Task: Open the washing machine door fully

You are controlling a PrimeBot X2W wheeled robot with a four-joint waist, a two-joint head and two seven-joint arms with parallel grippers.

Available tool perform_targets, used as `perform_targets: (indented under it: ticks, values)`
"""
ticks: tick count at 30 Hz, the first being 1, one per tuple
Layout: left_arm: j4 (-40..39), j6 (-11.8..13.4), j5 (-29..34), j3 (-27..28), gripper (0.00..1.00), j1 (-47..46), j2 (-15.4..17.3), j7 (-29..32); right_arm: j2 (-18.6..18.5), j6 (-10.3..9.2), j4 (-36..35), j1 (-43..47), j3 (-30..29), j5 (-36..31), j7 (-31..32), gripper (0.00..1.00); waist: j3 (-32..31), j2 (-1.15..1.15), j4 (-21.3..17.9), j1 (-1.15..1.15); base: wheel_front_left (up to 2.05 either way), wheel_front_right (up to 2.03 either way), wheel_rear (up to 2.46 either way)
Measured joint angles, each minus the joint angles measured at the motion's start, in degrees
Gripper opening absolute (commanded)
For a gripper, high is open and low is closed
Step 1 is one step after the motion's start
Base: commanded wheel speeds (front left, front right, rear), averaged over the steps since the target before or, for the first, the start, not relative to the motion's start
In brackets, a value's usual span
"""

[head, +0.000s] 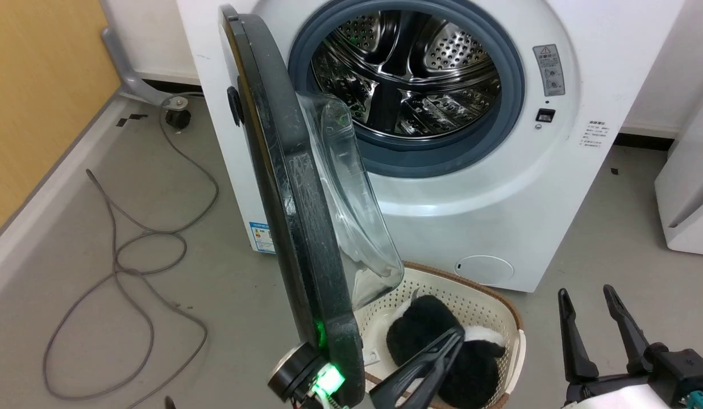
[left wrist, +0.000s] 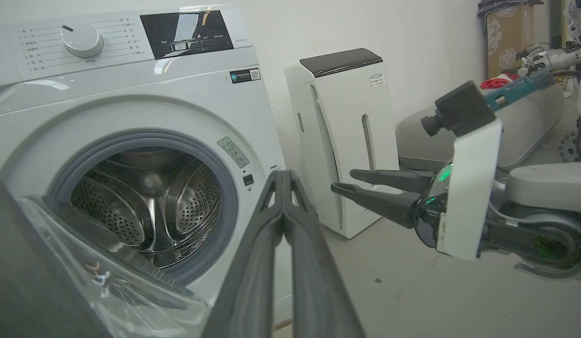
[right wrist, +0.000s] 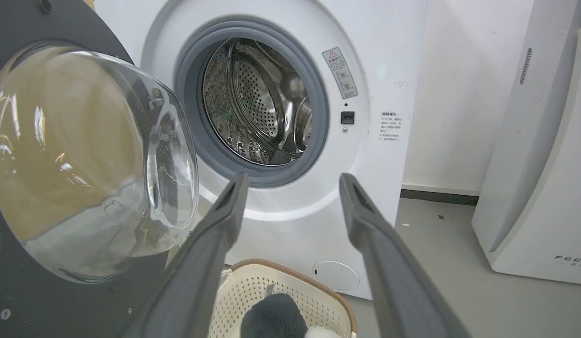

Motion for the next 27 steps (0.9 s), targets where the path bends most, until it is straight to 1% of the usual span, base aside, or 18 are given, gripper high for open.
perform_targets:
  ticks: [4,11,19,27]
  values:
    - [3.4,1.6,-1.5,0.6,0.00,0.9,0.2,0.0,0.0,0.00,0.4,0.0,0.1,0.0,0.0,1.00,0.2,0.00,0.0,0.00,0.00,0.00,0.00]
    - [7.1,3.8,-3.7,2.6,0.00,2.6,0.3,0.0,0.0,0.00,0.9,0.0,-0.2,0.0,0.0,1.00,0.3,0.00,0.5,0.00,0.00,0.00,0.00]
    - [9.3,4.5,-5.0,4.6,0.00,3.7,1.4,0.0,0.0,0.00,1.7,0.0,-0.5,0.0,0.0,1.00,0.3,0.00,2.3,0.00,0.00,0.00,0.00]
    - [9.0,4.8,-5.1,5.6,0.00,4.5,1.7,-0.2,0.0,0.00,2.3,0.0,-0.4,0.0,0.0,1.00,0.2,0.00,6.1,0.00,0.00,0.00,0.00]
